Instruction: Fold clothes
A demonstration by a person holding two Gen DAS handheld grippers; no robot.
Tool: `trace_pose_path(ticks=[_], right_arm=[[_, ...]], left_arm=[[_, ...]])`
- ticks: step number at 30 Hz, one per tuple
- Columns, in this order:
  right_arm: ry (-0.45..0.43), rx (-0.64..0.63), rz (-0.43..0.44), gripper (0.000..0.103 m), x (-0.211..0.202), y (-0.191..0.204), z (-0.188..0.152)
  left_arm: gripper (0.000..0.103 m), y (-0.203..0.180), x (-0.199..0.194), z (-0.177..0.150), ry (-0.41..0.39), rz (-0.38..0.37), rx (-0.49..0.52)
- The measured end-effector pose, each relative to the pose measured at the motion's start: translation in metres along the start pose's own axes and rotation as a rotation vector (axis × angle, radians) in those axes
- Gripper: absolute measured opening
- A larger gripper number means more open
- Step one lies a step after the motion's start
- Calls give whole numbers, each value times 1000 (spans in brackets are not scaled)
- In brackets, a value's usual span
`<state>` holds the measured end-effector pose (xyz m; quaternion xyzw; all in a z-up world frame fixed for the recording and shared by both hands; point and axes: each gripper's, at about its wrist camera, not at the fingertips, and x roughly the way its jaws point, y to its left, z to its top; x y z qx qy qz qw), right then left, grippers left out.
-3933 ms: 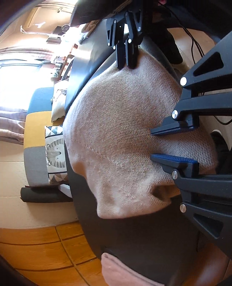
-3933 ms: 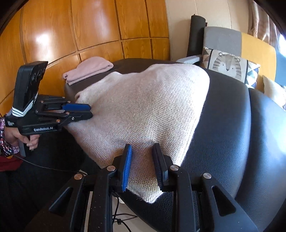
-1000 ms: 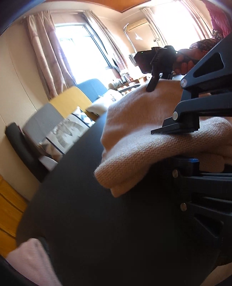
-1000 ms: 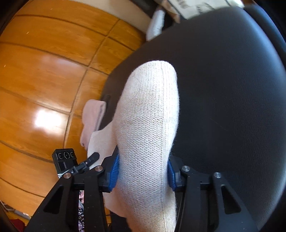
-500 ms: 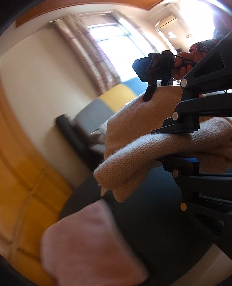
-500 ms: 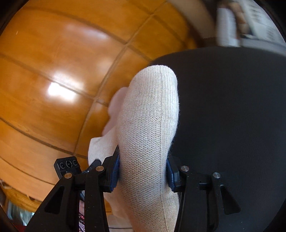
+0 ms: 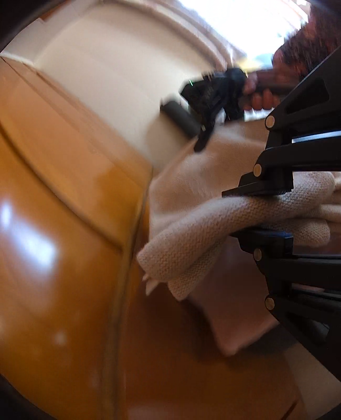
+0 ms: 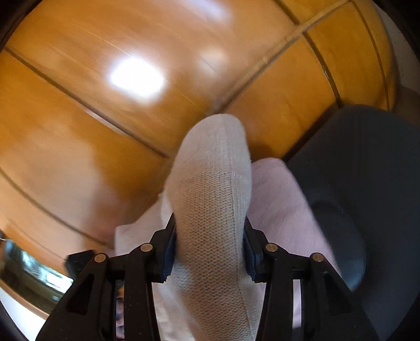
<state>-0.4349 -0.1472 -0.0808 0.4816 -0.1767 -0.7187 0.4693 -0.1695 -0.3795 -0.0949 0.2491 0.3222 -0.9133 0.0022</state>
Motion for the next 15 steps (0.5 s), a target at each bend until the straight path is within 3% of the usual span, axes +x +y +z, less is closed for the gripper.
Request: trace_pose_path(ticks=[2, 5, 7, 10, 12, 15], right_arm=[[-5, 14, -18, 46, 18, -20, -1], [-23, 31, -33, 55, 35, -46, -7], [-32, 25, -34, 62, 35, -49, -9], [-68, 18, -76, 70, 21, -41, -10], [-124, 6, -136, 70, 0, -29, -10], [-216, -106, -220, 67, -31, 0, -20]], left_arm=[[19, 35, 18, -8, 28, 92, -42], [25, 73, 25, -24, 0, 14, -138], [26, 77, 23, -31, -27, -21, -155], [25, 73, 5, -32, -81, 7, -178], [25, 70, -7, -32, -119, 28, -193], [22, 49, -32, -23, -229, 95, -135]])
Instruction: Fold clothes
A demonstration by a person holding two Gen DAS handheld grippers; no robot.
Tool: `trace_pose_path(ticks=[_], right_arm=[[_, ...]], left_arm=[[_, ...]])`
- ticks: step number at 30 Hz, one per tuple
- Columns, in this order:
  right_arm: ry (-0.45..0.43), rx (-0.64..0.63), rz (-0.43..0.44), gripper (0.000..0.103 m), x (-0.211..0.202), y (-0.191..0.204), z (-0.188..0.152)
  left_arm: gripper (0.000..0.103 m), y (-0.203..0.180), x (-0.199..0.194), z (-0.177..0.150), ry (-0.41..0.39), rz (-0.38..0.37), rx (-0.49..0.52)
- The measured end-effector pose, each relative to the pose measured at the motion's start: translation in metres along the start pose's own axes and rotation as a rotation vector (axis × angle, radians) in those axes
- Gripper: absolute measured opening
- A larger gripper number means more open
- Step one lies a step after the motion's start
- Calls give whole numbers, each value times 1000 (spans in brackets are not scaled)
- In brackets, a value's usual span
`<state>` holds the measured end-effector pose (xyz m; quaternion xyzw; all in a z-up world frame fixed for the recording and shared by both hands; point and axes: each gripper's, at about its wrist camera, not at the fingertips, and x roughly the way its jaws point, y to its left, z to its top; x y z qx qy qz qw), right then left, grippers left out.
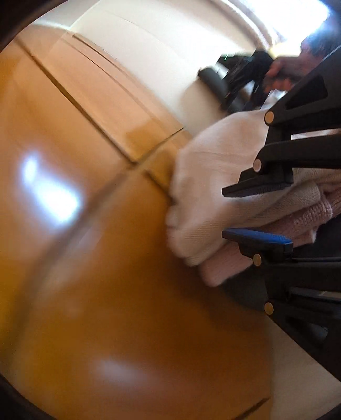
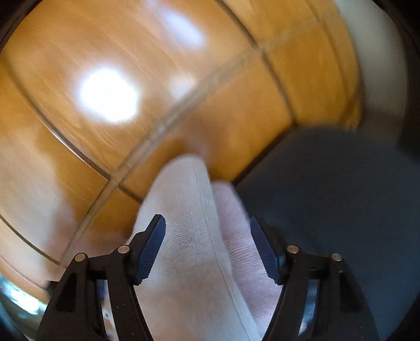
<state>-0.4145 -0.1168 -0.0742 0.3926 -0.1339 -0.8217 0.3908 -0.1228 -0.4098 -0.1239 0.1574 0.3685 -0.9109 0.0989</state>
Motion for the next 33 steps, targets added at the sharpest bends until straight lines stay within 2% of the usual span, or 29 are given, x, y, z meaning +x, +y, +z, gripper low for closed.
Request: trace_pose_path(ticks=[1, 3, 6, 8, 10, 12, 14, 17, 19, 22, 23, 27, 30, 33], right_arm=[[-1, -59, -11, 60, -2, 13, -1], [42, -171, -53, 52, 2, 37, -9], [103, -227, -100, 47, 18, 50, -25], [145, -255, -132, 47, 30, 55, -37], [201, -299, -179, 47, 42, 51, -52], [246, -347, -218, 48, 49, 42, -70], [232, -378, -240, 50, 49, 35, -81], [206, -346, -246, 58, 46, 31, -83], [194, -319, -256, 61, 38, 33, -82], [142, -275, -250, 62, 9, 41, -85], [120, -259, -248, 62, -3, 43, -87], [83, -190, -231, 65, -59, 46, -118], [81, -149, -212, 65, -91, 53, -141], [82, -151, -230, 65, -109, 73, -162]], left_arm=[[22, -8, -6, 5, -32, 8, 20], [22, -39, 8, 8, -1, -15, 95], [22, -86, 49, -1, 92, 11, 309], [22, -106, 73, -24, 178, 79, 431], [22, -101, 83, -47, 249, 117, 449], [22, -94, 74, -64, 227, 108, 453], [22, -96, 64, -81, 214, 110, 524], [22, -100, 58, -98, 202, 138, 630], [22, -100, 56, -96, 203, 148, 630], [22, -107, 50, -90, 187, 162, 568], [22, -106, 37, -87, 173, 165, 546], [22, -107, -17, -93, 129, 149, 468], [22, -117, -36, -100, 132, 155, 459], [25, -125, -52, -103, 144, 187, 454]])
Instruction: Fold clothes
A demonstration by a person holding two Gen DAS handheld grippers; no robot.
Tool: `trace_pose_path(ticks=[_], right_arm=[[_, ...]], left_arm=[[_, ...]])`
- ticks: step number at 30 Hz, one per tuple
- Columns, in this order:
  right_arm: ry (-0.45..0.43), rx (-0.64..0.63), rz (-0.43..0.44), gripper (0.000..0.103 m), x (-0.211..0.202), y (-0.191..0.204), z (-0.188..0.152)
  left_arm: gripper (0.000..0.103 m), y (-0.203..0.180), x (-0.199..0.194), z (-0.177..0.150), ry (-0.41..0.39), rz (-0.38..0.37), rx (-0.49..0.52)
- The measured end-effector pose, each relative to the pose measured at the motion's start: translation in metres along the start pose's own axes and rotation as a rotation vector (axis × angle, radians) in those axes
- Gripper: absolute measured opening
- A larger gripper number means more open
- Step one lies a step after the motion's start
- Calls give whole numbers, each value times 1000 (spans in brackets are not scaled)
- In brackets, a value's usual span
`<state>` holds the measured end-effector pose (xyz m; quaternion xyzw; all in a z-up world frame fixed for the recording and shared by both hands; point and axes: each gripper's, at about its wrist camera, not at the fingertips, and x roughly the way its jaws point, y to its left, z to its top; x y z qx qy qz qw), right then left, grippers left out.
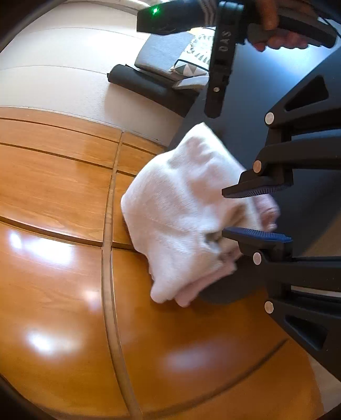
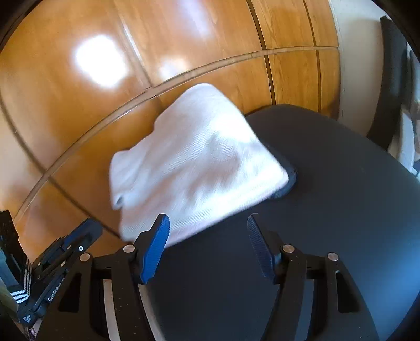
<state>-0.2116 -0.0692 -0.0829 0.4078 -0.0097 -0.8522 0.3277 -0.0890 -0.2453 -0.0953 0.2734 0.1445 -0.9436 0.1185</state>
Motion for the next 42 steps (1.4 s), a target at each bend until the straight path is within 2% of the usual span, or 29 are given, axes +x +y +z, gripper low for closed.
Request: trace_pose_path(ticks=[5, 10, 13, 18, 25, 34, 42], right_arm=[[-21, -2, -44, 66, -29, 16, -23], [-52, -86, -119, 66, -56, 42, -38], [-63, -101, -121, 66, -65, 55, -44], [-87, -114, -122, 66, -81, 75, -57], [-107, -150, -167, 66, -100, 90, -68], [-101, -148, -197, 66, -105, 99, -70], [-103, -174, -181, 66, -104, 108, -71]], left_arm=[[26, -3, -34, -12, 59, 60, -62], [26, -2, -65, -25, 86, 139, -115], [26, -3, -78, -27, 90, 191, -115], [26, -3, -100, -29, 59, 180, -143], [26, -17, -118, -21, 32, 231, -108], [26, -16, -127, -12, 35, 280, -132], [26, -9, -127, -10, 42, 318, -145]])
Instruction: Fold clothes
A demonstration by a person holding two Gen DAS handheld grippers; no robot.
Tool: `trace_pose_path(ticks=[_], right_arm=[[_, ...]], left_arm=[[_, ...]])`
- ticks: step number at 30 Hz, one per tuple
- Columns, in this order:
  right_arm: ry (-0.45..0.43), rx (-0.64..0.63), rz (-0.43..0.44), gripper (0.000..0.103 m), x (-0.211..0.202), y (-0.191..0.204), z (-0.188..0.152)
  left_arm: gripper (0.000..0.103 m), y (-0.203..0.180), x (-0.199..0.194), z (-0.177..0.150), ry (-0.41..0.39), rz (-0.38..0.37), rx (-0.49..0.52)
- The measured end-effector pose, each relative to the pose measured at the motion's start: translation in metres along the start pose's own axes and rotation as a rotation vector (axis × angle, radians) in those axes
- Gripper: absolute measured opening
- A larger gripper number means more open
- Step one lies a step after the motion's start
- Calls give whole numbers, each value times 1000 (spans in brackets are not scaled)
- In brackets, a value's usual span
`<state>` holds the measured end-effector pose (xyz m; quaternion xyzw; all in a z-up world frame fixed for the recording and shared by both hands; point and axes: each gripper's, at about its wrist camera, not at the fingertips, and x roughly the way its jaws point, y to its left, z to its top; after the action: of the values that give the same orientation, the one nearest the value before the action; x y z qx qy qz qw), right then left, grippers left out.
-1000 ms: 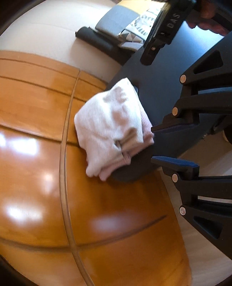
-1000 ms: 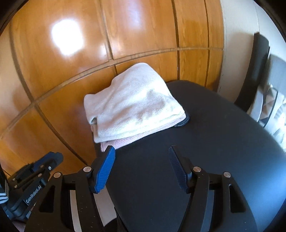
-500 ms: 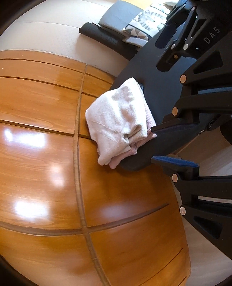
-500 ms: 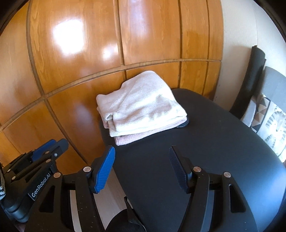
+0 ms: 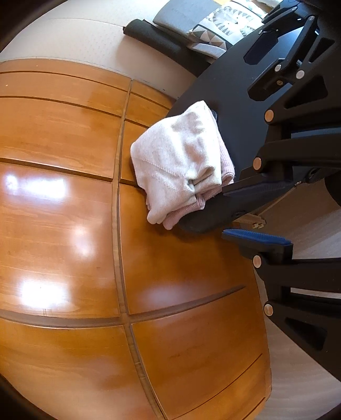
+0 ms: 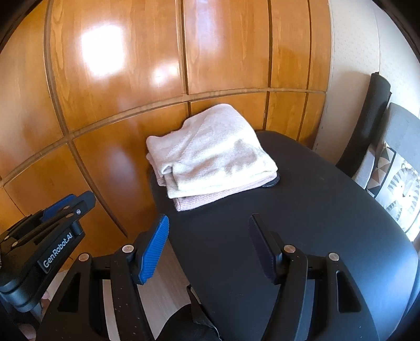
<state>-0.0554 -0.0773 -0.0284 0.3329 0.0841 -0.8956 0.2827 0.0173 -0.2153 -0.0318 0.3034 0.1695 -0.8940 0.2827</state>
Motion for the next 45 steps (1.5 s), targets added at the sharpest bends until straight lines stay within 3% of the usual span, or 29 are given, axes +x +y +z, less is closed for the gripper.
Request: trace_pose_path(ticks=[12, 20, 45], right_arm=[[18, 35, 2, 66, -2, -11, -6], [15, 24, 3, 66, -3, -8, -6], [2, 4, 8, 66, -7, -3, -6]], left_arm=[[26, -17, 1, -6, 9, 7, 79], [26, -17, 7, -7, 50, 25, 60], [26, -16, 2, -5, 14, 59, 51]])
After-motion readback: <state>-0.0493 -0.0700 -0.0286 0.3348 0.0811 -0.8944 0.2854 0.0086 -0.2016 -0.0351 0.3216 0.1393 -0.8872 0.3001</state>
